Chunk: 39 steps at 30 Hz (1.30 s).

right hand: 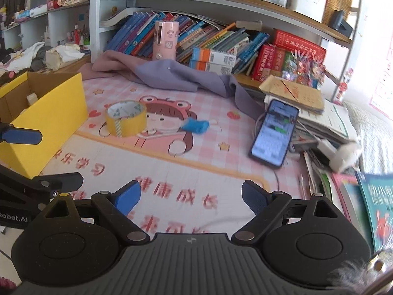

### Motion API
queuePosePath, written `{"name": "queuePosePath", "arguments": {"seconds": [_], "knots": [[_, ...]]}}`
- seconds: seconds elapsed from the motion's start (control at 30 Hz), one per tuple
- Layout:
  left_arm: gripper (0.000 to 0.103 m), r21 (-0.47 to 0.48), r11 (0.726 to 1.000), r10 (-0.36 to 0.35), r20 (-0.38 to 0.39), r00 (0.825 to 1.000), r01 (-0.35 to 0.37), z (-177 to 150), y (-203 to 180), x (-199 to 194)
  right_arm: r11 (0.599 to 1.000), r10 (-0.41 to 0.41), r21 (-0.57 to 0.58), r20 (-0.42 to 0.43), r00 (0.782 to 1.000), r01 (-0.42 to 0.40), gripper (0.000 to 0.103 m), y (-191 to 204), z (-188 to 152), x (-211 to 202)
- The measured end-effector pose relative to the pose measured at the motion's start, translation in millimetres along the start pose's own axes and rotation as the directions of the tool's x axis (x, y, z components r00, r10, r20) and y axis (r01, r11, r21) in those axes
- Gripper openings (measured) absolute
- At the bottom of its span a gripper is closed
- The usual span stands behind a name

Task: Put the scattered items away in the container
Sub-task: 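Raise both open grippers out of the box and move to the tape roll, then grasp yellow tape roll with left gripper while right gripper grasps blue packet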

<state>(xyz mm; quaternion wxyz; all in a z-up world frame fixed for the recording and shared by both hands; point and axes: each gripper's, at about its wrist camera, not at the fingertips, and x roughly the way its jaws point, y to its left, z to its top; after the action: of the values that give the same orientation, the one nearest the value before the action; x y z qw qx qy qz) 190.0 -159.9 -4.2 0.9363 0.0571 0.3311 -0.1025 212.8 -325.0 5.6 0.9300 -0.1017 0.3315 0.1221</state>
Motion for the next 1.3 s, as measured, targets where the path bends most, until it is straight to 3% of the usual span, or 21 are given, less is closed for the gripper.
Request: {"name": "queuePosePath", "arguments": {"seconds": [0.43, 0.87, 1.1, 1.3], "knots": [[0.096, -0.063, 0.988, 0.140, -0.031, 0.990, -0.142, 46, 5, 53, 0.993, 0.118, -0.030, -0.006, 0.993, -0.118, 0.089, -39, 41, 73], [0.096, -0.101, 0.963, 0.237, -0.114, 0.965, -0.249, 67, 25, 128, 0.986, 0.158, -0.048, -0.049, 0.986, -0.161, 0.089, -47, 69, 163], [0.096, -0.150, 0.949, 0.251, -0.169, 0.953, -0.277, 68, 41, 160, 0.982, 0.175, -0.064, -0.078, 0.982, -0.180, 0.088, -43, 78, 206], [0.096, -0.178, 0.947, 0.236, -0.174, 0.956, -0.266, 68, 46, 178, 0.980, 0.178, -0.071, -0.107, 0.978, -0.186, 0.085, -39, 82, 234]]}}
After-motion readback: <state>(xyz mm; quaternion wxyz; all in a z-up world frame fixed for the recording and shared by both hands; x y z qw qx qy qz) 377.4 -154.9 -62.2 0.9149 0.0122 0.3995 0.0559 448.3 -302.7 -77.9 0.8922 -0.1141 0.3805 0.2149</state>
